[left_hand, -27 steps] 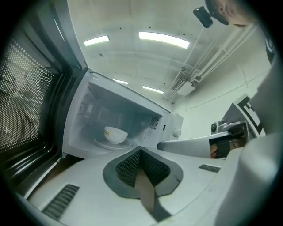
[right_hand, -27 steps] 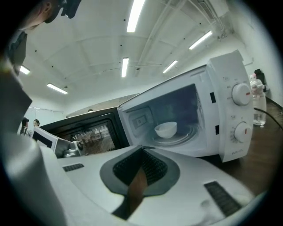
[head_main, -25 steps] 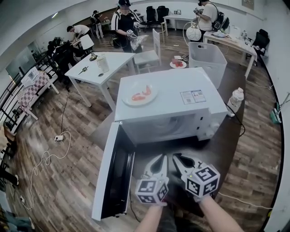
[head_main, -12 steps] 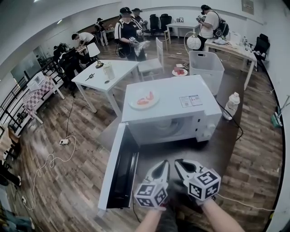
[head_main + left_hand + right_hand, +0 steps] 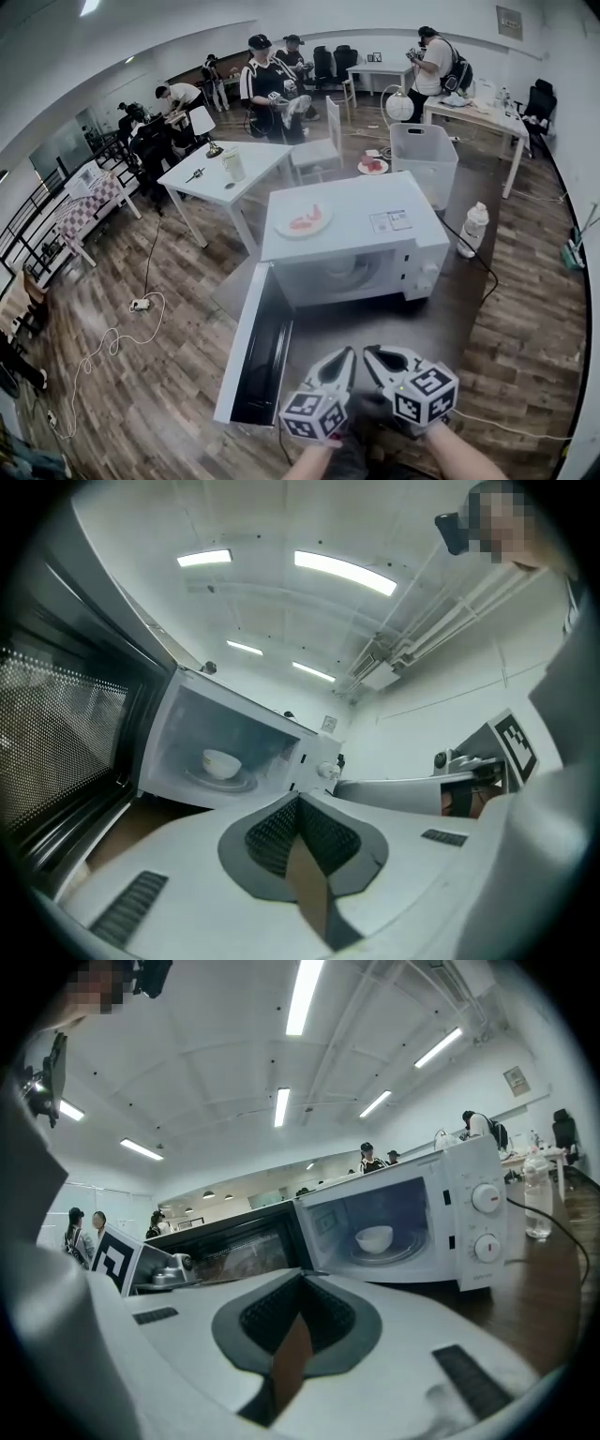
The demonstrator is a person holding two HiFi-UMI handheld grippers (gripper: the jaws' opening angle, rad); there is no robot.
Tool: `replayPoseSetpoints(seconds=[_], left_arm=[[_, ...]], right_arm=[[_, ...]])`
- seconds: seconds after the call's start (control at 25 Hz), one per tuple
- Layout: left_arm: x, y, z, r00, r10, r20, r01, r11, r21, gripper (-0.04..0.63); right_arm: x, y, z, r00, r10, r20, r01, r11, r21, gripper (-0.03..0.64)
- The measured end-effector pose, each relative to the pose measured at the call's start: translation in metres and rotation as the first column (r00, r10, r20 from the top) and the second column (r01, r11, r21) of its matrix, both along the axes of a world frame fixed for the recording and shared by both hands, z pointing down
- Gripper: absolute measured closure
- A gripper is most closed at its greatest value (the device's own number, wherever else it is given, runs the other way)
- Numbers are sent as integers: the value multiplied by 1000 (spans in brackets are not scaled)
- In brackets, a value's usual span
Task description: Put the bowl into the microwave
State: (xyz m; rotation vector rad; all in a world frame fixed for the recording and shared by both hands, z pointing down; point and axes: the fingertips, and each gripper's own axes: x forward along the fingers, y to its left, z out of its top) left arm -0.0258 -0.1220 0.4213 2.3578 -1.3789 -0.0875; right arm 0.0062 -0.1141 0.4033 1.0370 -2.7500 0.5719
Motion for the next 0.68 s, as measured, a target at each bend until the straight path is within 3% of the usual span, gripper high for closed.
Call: replayPoseSetpoints(seconds=[0.44, 0.68], left_arm=[[12, 29, -17, 999, 37, -5, -37, 999, 23, 583], [14, 39, -23, 999, 6, -32, -5, 1000, 29, 583]], right_arm=[[7, 33, -14, 1000, -22, 14, 21, 1000, 17, 617], [15, 41, -25, 1000, 9, 14, -10, 999, 44, 617]])
